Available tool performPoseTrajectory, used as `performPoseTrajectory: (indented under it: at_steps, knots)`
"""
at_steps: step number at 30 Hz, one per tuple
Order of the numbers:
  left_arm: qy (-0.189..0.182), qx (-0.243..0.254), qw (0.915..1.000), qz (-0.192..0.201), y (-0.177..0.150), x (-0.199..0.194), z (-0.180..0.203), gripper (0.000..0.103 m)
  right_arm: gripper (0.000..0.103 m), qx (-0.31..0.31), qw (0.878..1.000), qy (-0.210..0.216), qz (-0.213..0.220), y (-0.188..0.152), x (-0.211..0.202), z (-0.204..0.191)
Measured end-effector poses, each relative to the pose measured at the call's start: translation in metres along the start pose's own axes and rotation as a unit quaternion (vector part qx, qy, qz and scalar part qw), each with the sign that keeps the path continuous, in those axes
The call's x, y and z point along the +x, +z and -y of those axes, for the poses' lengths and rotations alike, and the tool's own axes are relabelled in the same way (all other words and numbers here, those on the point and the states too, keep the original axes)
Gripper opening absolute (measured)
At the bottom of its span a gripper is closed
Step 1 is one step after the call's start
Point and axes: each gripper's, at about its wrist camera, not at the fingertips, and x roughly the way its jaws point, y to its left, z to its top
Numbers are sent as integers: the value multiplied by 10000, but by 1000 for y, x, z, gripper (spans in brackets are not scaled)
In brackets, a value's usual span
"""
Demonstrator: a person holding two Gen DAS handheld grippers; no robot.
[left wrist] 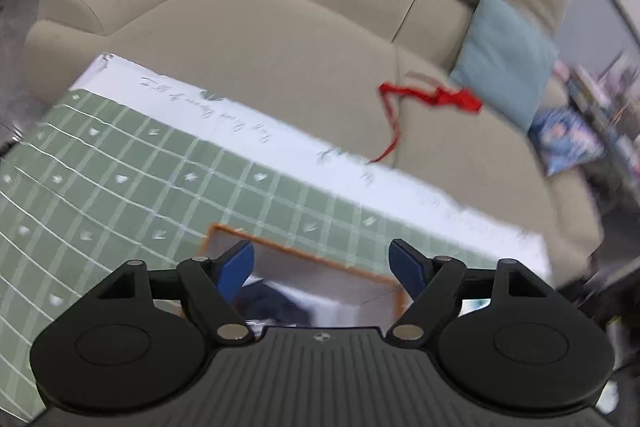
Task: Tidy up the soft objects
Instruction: 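Open both tools inside the box, releasing felt piece and pink cloth, then move both tools back to the teal plush pouch and tissue pack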
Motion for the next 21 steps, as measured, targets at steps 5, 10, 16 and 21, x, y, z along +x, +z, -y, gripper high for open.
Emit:
performPoseTrajectory:
  at_steps: [5,10,16,21]
  knots:
    - [-206,223,9993,222,-5,-7,27,90,100,246,9993,-181,220,-1,-24,18]
    - [-89,762,9971,17,-21,-4,58,90,100,584,9970,-335,389,-8,-50,50]
    - [-478,1273,9906,173,-42,-10,97,90,100,1028,9923,-539,437,-33,-75,96]
    - [-954,1400,9855,-51,-60,-2,129,90,100,1052,9900,-922,204,-63,-88,130]
